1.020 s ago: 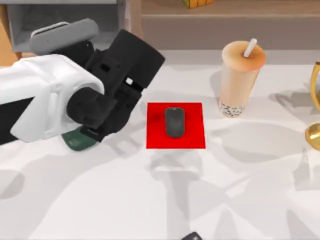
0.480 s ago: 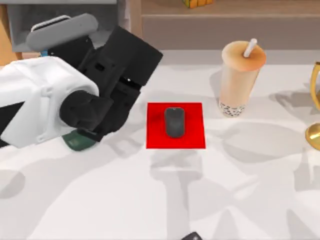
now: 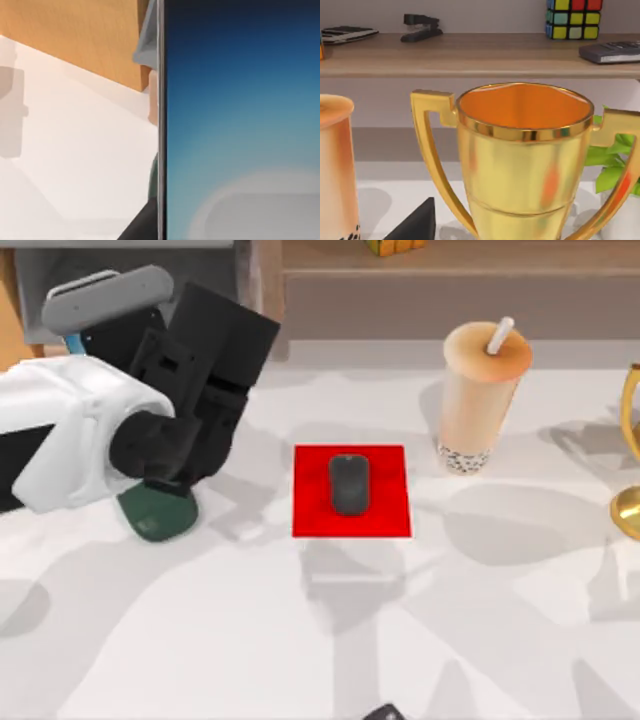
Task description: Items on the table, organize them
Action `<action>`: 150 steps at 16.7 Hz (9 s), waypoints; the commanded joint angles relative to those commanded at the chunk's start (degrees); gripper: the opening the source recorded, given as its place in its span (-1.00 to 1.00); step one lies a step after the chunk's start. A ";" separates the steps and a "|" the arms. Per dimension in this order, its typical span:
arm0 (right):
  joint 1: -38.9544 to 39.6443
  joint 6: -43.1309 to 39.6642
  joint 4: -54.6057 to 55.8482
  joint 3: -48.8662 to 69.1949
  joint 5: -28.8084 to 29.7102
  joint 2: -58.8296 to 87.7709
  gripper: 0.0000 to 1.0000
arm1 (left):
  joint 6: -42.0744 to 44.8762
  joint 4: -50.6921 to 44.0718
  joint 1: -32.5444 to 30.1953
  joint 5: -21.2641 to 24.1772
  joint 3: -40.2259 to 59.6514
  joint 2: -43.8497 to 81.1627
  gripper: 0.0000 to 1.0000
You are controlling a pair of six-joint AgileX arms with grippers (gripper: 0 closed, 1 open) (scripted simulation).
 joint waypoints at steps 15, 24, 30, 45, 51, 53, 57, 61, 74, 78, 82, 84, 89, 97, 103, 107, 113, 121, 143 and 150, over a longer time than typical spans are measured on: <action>0.00 0.00 0.00 0.00 0.00 0.00 1.00 | 1.01 1.39 1.45 0.96 0.47 1.55 0.36; 0.00 0.00 0.00 0.00 0.00 0.00 1.00 | 1.01 1.39 1.45 0.96 0.47 1.55 1.00; 0.00 0.00 0.00 0.00 0.00 0.00 1.00 | 0.38 1.23 0.62 0.30 -0.13 0.62 1.00; 0.00 0.00 0.00 0.00 0.00 0.00 1.00 | -3.20 -2.62 -1.81 -1.14 -3.82 -3.41 1.00; 0.00 0.00 0.00 0.00 0.00 0.00 1.00 | -1.22 -1.62 -0.90 1.35 -6.02 -7.06 1.00; 0.00 0.00 0.00 0.00 0.00 0.00 1.00 | 1.43 -0.56 1.17 4.63 -9.15 -12.17 1.00; 0.00 0.00 0.00 0.00 0.00 0.00 1.00 | 9.08 2.32 7.89 13.80 -18.47 -27.14 1.00; 0.00 0.00 0.00 0.00 0.00 0.00 1.00 | 18.97 6.06 16.46 25.72 -30.50 -47.01 1.00; 0.00 0.00 0.00 0.00 0.00 0.00 1.00 | 41.85 15.04 35.88 53.70 -58.15 -91.07 1.00; 0.00 0.00 0.00 0.00 0.00 0.00 1.00 | 41.85 15.04 35.88 53.70 -58.15 -91.07 1.00; 3.26 -0.01 3.89 1.33 1.11 5.67 1.00 | 41.85 15.04 35.88 53.70 -58.15 -91.07 1.00; 6.52 -0.02 7.98 2.75 2.34 11.67 1.00 | 41.85 15.04 35.88 53.70 -58.15 -91.07 1.00; 17.14 -0.01 22.81 7.96 7.25 33.83 1.00 | 41.85 15.04 35.88 53.70 -58.15 -91.07 1.00; 31.44 0.17 52.12 18.57 19.77 79.13 1.00 | 41.85 15.04 35.88 53.70 -58.15 -91.07 1.00; 34.49 0.22 72.16 27.86 30.47 108.59 1.00 | 41.85 15.04 35.88 53.70 -58.15 -91.07 1.00; 34.85 0.04 81.98 34.47 35.43 120.21 1.00 | 41.85 15.04 35.88 53.70 -58.15 -91.07 1.00; 34.94 -0.10 85.94 37.72 37.28 124.13 1.00 | 41.85 15.04 35.88 53.70 -58.15 -91.07 1.00; 32.36 -0.15 82.65 42.89 34.72 125.95 1.00 | 41.85 15.04 35.88 53.70 -58.15 -91.07 1.00; 31.92 -0.16 82.06 43.85 34.29 126.31 -1.00 | 41.85 15.04 35.88 53.70 -58.15 -91.07 1.00; 32.03 -0.06 81.43 43.71 34.27 125.60 -1.00 | 41.85 15.04 35.88 53.70 -58.15 -91.07 1.00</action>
